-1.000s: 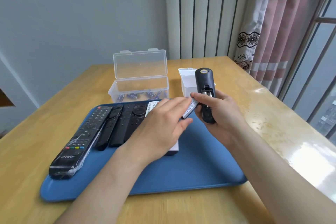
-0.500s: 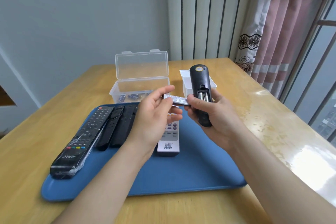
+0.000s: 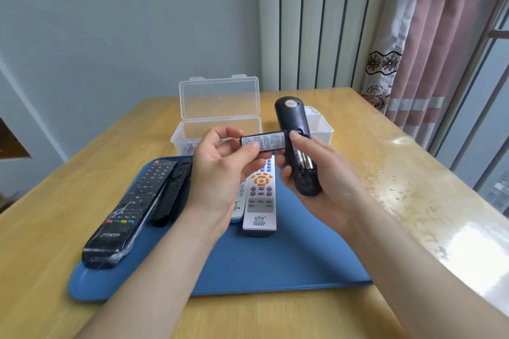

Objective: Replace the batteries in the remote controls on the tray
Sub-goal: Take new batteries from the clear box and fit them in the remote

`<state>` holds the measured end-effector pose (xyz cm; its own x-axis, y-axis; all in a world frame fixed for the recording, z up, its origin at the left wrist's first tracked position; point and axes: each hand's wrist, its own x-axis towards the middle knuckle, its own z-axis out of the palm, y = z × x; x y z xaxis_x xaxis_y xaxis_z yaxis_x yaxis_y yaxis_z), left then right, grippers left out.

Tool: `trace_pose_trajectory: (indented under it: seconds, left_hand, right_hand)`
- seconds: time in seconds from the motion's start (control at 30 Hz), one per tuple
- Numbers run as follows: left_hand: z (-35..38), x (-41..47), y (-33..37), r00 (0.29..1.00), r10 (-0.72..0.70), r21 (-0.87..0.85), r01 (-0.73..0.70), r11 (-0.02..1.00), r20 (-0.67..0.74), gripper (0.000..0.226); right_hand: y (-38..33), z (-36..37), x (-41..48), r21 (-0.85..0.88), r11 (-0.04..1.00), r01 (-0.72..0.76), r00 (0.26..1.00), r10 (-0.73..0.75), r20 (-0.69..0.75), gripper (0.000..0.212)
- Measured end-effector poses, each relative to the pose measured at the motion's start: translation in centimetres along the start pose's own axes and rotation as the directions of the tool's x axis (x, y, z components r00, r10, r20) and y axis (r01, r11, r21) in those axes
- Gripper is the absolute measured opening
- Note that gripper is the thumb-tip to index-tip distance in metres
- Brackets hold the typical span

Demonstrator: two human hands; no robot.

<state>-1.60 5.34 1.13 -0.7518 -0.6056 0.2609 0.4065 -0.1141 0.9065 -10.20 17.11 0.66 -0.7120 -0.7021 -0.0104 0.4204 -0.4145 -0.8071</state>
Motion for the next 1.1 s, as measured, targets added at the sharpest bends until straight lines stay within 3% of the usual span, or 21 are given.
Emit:
trace_pose_trajectory:
  seconds: [0.07, 0.13, 0.2, 0.3, 0.43, 0.67, 0.93, 1.1]
  left_hand:
    - [-0.1, 0.1, -0.1, 0.999, 0.001, 0.153, -0.01, 0.988, 0.054, 0.022]
    - [0.1, 0.0, -0.4, 0.991, -0.002, 0.352, -0.046, 0.935, 0.135, 0.021]
    - [0.3, -0.2, -0.5, 0.975, -0.033, 0.432, -0.067, 0.899, 0.22, 0.022]
    - [0.3, -0.3, -0.1, 0.961, -0.025, 0.423, -0.097, 0.901, 0.274, 0.046]
    - [0.4, -0.1, 0.3, 0.983, 0.087, 0.212, -0.12, 0.97, 0.161, 0.031]
    - [1.5, -1.0, -0.1, 0.979, 0.153, 0.166, -0.174, 0.971, 0.134, 0.02]
    - [1.5, -1.0, -0.5, 0.971, 0.195, 0.241, -0.225, 0.944, 0.14, 0.024]
    - [1.1, -0.6, -0.8, 0.954, 0.272, 0.39, -0.301, 0.87, 0.128, 0.027]
  right_hand:
    - [0.0, -0.4, 0.2, -0.073, 0.996, 0.059, 0.998, -0.061, -0.026, 0.009]
    - [0.1, -0.6, 0.3, -0.251, 0.962, 0.111, 0.991, -0.126, -0.045, 0.012]
    - [0.1, -0.4, 0.1, -0.393, 0.911, 0.125, 0.989, -0.146, -0.026, 0.014]
    - [0.0, 0.1, 0.0, -0.318, 0.947, 0.03, 0.995, -0.057, -0.078, 0.03]
    - [-0.3, 0.4, 0.0, -0.147, 0.989, -0.032, 0.993, 0.015, -0.113, 0.045]
    - [0.2, 0.8, -0.3, -0.202, 0.979, -0.028, 0.995, 0.009, -0.098, 0.047]
    - [0.3, 1.0, -0.5, -0.217, 0.976, -0.003, 0.997, -0.013, -0.07, 0.049]
    - [0.5, 0.9, -0.5, -0.254, 0.967, 0.006, 0.999, -0.018, -0.043, 0.048]
